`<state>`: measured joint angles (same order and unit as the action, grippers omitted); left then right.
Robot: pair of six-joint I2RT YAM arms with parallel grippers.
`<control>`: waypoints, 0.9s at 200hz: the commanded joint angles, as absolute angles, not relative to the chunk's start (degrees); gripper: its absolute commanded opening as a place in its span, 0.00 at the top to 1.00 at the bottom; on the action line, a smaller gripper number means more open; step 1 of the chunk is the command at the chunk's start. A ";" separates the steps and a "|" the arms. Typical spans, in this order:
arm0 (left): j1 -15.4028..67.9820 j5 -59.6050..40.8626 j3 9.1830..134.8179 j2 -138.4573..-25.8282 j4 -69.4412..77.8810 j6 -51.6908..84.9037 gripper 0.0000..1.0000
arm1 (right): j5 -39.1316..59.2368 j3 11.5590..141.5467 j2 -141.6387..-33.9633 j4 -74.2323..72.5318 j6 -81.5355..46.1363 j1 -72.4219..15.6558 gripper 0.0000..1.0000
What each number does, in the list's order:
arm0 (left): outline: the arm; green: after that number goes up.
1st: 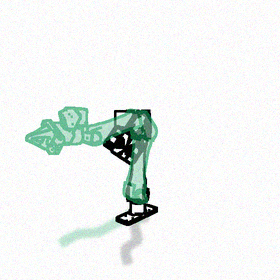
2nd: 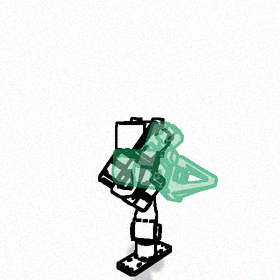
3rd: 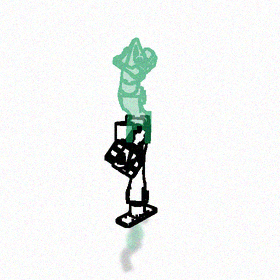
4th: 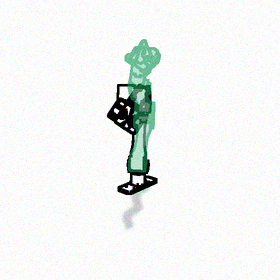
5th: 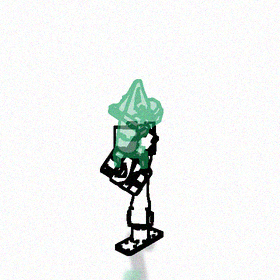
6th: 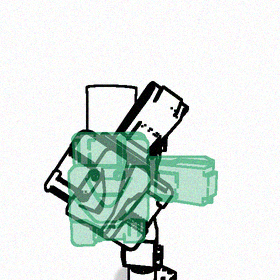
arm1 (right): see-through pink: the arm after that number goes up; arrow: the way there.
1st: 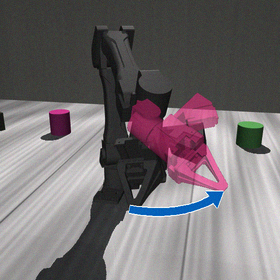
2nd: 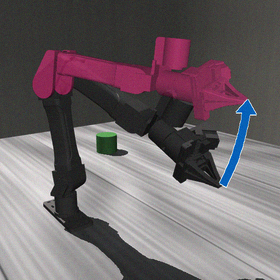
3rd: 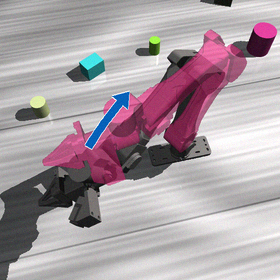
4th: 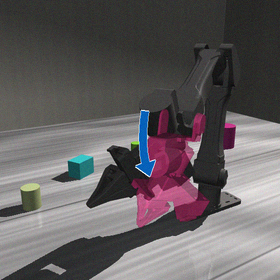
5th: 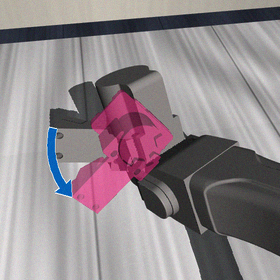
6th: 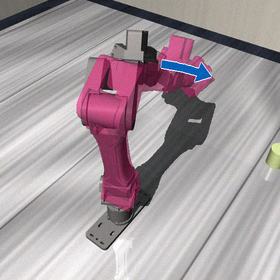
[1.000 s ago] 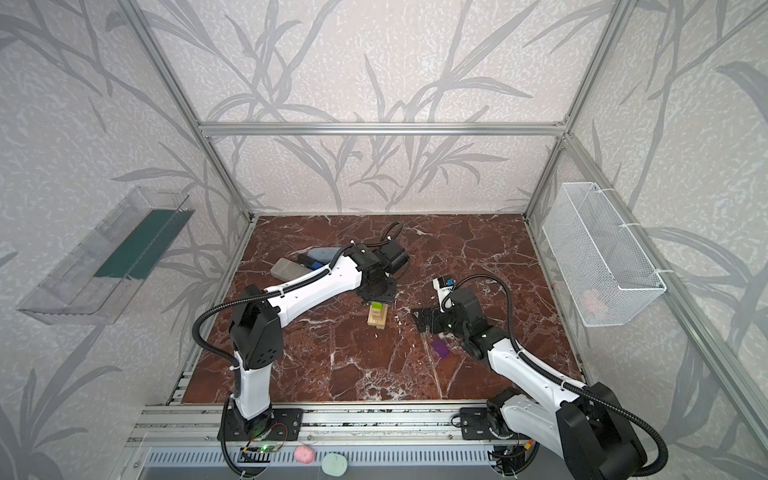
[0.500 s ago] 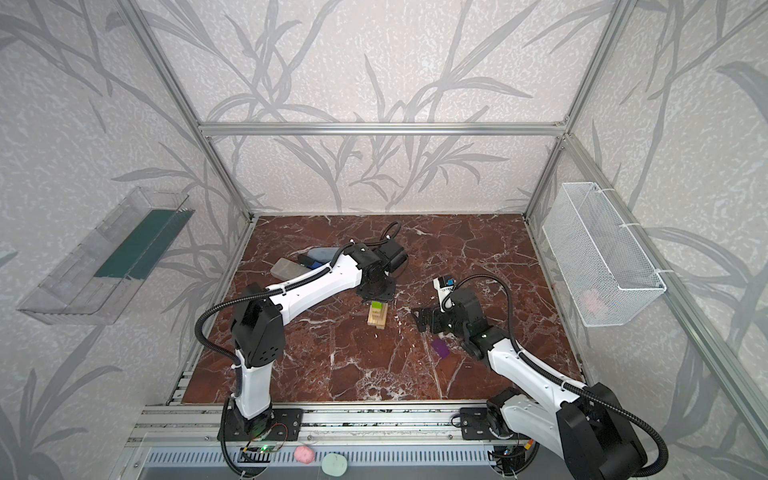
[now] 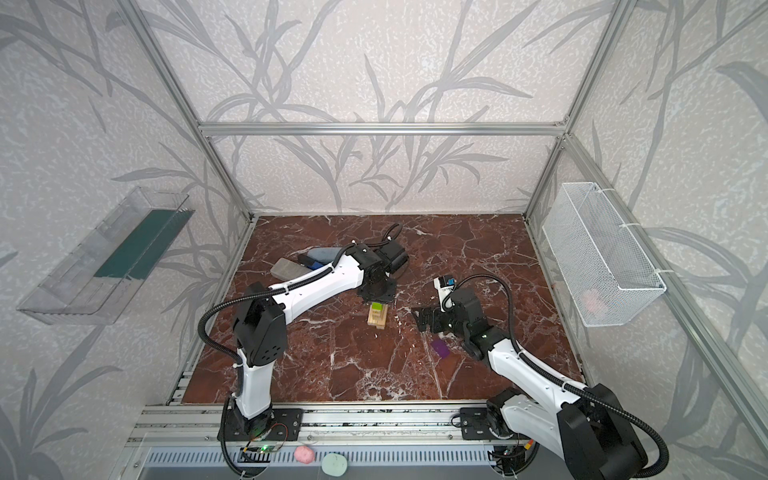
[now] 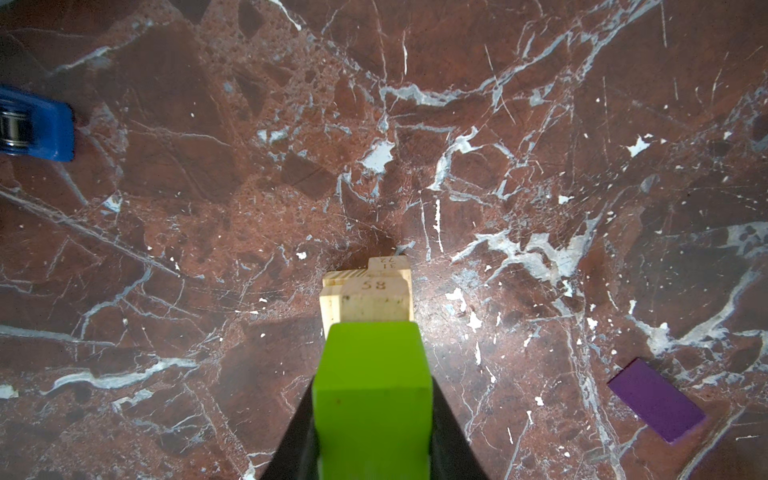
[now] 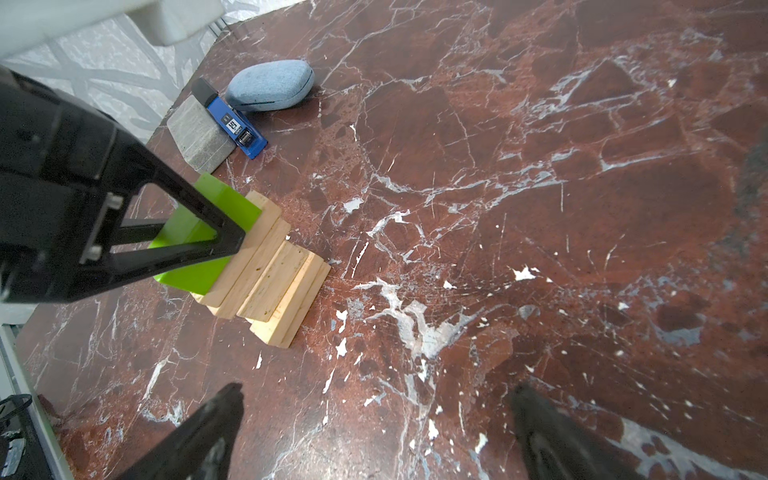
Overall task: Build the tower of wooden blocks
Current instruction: 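Lower the green cube onto the top of the wooden blocks with the left gripper, then open the left gripper and withdraw while the right gripper moves over the purple block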
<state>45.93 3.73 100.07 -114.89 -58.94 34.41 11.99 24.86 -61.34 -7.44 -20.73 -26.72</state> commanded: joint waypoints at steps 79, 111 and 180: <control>45.44 4.16 102.09 -115.66 -61.44 33.57 0.62 | 11.25 24.19 -60.28 -8.59 -20.14 -26.59 0.01; 45.44 4.32 102.12 -115.14 -61.70 33.74 0.59 | 11.16 24.26 -60.29 -8.53 -20.13 -26.57 0.01; 45.44 5.33 102.29 -111.09 -61.70 33.58 0.44 | 8.62 25.61 -61.17 -5.18 -19.53 -26.43 0.01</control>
<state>45.67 3.92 100.38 -114.72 -59.70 34.00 10.85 24.86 -61.34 -7.27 -20.64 -26.72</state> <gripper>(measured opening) 0.540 0.991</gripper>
